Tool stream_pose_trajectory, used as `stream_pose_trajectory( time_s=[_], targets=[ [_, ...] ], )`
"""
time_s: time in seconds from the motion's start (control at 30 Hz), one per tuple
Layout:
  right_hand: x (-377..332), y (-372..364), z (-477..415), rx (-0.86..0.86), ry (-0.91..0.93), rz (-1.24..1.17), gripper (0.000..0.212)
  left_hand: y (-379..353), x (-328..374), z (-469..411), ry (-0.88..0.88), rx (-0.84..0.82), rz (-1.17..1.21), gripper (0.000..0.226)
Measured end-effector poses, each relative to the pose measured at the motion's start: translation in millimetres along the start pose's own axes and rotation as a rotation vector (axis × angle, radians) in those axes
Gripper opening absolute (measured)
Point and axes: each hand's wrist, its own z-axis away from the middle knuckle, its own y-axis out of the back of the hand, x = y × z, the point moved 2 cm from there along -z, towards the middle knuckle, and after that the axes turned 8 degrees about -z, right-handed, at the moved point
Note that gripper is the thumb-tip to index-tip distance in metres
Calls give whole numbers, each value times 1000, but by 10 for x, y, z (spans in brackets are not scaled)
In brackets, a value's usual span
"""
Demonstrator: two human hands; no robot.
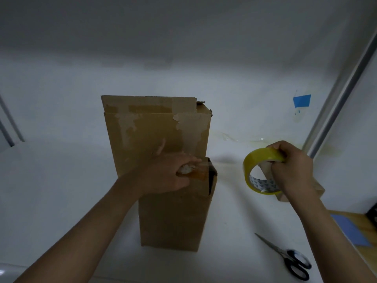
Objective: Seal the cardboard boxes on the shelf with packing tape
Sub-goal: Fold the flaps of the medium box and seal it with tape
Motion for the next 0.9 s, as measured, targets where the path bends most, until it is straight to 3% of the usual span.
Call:
stream_pose_trajectory(
  time_s=[0.2, 0.4, 0.67, 0.9],
  targets=[
    [-22, 33, 7, -15, 32, -16, 36, -76, 199, -192, 140, -37, -131, 121],
    [30, 16, 3, -33, 41, -36, 33, -199, 331, -203, 70, -61, -342, 106],
    [121, -72, 132, -57, 65, -61, 35, -167, 299, -167, 44, 16, -265, 72],
    [380, -245, 150, -127, -36, -168, 47, -166, 298, -156, 39, 33, -251, 68]
  ],
)
